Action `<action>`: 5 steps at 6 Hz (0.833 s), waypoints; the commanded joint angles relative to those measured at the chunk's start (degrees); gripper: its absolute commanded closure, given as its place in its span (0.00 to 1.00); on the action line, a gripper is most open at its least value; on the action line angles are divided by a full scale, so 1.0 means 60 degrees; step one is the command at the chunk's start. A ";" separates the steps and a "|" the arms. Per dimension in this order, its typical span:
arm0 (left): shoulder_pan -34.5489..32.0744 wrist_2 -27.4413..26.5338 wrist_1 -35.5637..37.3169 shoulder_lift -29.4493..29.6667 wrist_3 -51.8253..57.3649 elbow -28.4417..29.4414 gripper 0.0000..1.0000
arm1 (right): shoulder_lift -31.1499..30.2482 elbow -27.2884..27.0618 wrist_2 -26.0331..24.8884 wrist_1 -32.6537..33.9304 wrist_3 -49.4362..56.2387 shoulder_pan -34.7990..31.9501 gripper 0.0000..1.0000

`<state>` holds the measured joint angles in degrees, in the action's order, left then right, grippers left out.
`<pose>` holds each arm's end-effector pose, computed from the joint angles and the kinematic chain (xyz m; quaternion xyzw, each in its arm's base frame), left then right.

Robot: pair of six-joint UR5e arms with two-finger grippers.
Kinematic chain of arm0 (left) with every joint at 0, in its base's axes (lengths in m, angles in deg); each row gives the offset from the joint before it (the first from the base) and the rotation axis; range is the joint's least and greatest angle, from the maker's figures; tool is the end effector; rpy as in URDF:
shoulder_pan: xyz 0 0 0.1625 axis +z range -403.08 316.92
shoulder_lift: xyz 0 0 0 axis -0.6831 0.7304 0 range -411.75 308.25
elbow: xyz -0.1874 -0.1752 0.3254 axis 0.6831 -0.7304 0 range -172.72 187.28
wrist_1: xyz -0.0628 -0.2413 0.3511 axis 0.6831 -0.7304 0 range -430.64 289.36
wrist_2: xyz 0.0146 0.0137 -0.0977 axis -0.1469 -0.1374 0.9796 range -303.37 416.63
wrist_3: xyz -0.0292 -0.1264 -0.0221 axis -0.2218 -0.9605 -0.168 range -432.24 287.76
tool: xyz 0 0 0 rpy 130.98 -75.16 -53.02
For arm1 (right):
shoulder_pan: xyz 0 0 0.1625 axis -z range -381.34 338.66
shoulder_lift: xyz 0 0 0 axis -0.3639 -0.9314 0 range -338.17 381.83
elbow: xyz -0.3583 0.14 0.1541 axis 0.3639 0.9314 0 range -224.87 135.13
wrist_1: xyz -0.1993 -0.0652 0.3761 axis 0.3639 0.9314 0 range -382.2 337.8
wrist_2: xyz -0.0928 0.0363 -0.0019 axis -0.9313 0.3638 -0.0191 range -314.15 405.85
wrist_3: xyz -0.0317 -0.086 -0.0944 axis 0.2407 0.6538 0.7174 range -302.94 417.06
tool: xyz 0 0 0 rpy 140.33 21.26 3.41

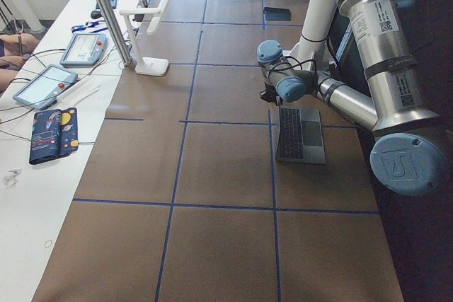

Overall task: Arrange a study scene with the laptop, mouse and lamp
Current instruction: 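Lower the left gripper onto the grey laptop near the robot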

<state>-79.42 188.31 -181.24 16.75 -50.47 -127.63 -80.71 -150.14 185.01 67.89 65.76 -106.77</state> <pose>0.2660 -0.2525 0.3867 0.2462 0.4134 0.6356 0.6038 -0.0001 -0.4239 0.6290 0.0358 -0.4148 -0.1145 0.9020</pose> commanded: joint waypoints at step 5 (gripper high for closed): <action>-0.2493 -0.0003 0.0035 0.0491 0.3429 -0.0073 1.00 | -0.0033 -0.0019 0.0038 0.0000 -0.0014 0.0000 0.00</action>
<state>-90.66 188.23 -181.15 19.30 -32.41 -128.10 -80.91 -150.20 185.10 67.89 65.70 -106.77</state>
